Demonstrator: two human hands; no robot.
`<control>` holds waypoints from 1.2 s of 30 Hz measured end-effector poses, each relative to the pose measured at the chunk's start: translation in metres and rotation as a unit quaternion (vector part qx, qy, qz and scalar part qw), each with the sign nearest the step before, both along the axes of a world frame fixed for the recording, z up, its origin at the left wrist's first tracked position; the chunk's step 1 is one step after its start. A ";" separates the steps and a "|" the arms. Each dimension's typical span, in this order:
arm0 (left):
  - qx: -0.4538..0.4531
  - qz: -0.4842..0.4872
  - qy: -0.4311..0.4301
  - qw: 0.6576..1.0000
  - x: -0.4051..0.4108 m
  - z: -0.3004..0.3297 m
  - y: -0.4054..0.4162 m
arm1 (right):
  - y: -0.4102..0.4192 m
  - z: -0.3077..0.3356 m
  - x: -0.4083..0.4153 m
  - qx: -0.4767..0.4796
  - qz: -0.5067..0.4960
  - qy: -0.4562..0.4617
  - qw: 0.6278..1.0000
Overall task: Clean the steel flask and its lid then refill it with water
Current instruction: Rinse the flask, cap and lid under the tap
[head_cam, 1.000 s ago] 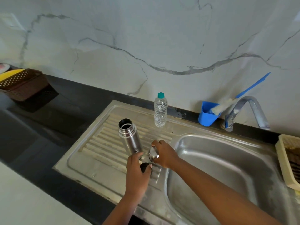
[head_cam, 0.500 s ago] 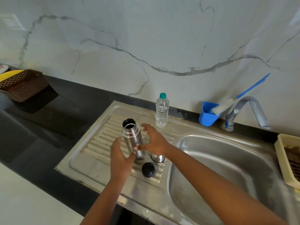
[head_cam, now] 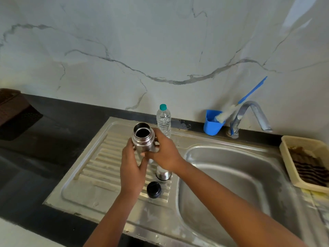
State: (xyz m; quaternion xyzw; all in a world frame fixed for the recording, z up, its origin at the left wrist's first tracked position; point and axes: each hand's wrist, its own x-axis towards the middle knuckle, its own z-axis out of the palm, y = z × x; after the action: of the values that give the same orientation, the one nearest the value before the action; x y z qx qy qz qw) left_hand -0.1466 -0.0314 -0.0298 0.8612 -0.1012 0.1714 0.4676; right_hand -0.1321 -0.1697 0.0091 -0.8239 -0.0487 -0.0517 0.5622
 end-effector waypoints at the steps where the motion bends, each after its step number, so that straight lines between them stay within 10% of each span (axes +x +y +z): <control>1: -0.008 -0.014 -0.002 1.000 0.002 0.005 -0.008 | -0.009 0.006 -0.002 -0.002 -0.010 -0.004 1.000; 20: -0.048 -0.154 0.193 0.968 -0.027 -0.014 -0.170 | -0.200 -0.006 -0.059 0.022 -0.182 0.179 0.967; 36: -0.038 -0.180 0.266 0.946 -0.021 -0.046 -0.180 | -0.247 -0.057 0.040 -0.143 -0.489 0.263 0.819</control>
State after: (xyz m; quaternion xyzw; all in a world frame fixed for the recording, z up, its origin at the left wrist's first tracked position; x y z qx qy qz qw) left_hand -0.1681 -0.2109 -0.0761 0.8244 -0.1199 -0.1476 0.5332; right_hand -0.0920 -0.4168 -0.0475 -0.7931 0.5034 -0.0933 0.3301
